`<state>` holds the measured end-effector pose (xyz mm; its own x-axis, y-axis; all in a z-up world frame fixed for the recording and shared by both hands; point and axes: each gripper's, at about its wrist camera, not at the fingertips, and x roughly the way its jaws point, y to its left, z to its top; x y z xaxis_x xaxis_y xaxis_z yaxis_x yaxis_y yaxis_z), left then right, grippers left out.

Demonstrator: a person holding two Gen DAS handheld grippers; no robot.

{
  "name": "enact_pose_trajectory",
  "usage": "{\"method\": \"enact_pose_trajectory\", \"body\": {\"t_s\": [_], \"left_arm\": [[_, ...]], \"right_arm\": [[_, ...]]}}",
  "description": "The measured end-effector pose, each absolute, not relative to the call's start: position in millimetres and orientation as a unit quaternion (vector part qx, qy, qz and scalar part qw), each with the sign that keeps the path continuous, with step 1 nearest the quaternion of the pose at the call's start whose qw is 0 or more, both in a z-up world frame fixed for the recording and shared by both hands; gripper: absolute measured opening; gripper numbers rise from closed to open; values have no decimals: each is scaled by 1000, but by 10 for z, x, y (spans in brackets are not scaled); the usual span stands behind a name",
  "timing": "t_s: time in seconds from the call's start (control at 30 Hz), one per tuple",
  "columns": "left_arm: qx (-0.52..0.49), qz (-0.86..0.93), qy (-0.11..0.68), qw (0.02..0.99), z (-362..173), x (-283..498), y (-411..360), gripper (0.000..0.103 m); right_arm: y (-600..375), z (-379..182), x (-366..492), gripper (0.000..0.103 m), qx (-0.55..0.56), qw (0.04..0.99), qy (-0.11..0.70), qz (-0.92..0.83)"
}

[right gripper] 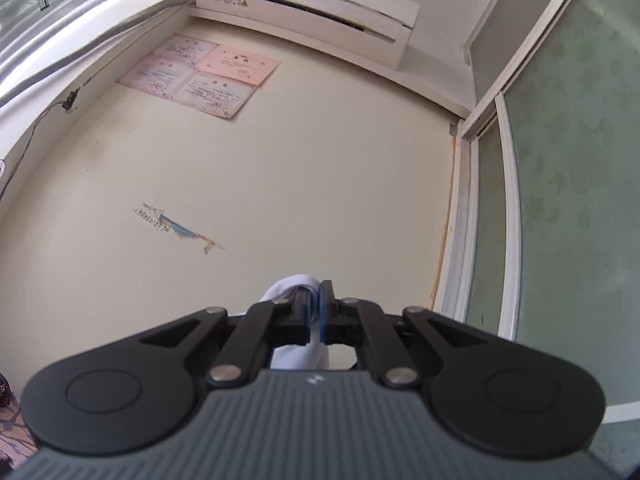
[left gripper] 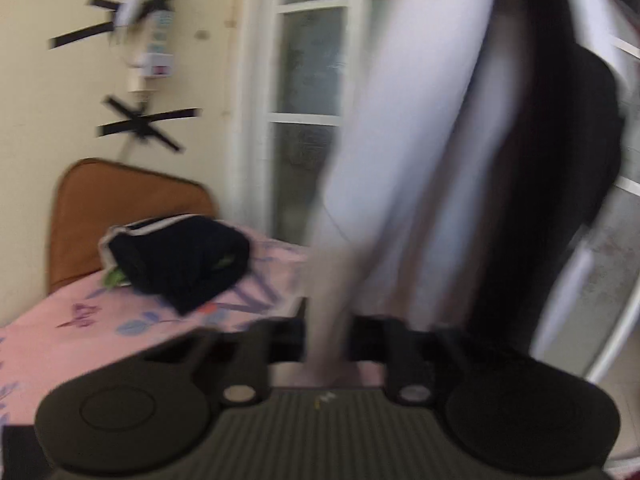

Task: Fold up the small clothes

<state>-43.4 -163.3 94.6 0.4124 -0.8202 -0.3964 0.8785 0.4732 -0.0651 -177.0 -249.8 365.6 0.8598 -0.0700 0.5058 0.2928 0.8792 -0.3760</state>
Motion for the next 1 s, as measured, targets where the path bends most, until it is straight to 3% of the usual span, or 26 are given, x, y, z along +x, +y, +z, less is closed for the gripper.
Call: {"method": "enact_pose_trajectory", "body": {"t_s": [0.13, 0.27, 0.43, 0.57, 0.73, 0.93, 0.97, 1.0], "left_arm": [[-15, -412, 151, 899, 1408, -206, -884, 10], [-72, -305, 51, 948, 1956, -528, 63, 10], [-39, -203, -86, 974, 2548, -1492, 762, 10], [5, -131, -132, 983, 2826, -2006, 907, 10], [63, -59, -97, 992, 2841, -1884, 880, 10], [41, 30, 35, 998, 2389, -635, 953, 11], [43, 39, 69, 996, 2218, -357, 961, 15], [49, 49, 111, 991, 2004, -67, 953, 29]], "right_arm": [[-2495, 3626, -1843, 6, -234, 933, -246, -115], [-2787, 3546, -1910, 6, -183, 949, -241, -91], [-3185, 3430, -1861, 6, -92, 970, -221, -32], [-3397, 3354, -1626, 6, -11, 981, -188, 44], [-3333, 3146, -986, 6, 38, 983, -148, 100], [-2990, 2935, 430, 8, 107, 983, -65, 131], [-2883, 2863, 708, 13, 111, 986, -45, 119], [-2764, 2752, 1006, 20, 98, 991, -11, 95]]}}
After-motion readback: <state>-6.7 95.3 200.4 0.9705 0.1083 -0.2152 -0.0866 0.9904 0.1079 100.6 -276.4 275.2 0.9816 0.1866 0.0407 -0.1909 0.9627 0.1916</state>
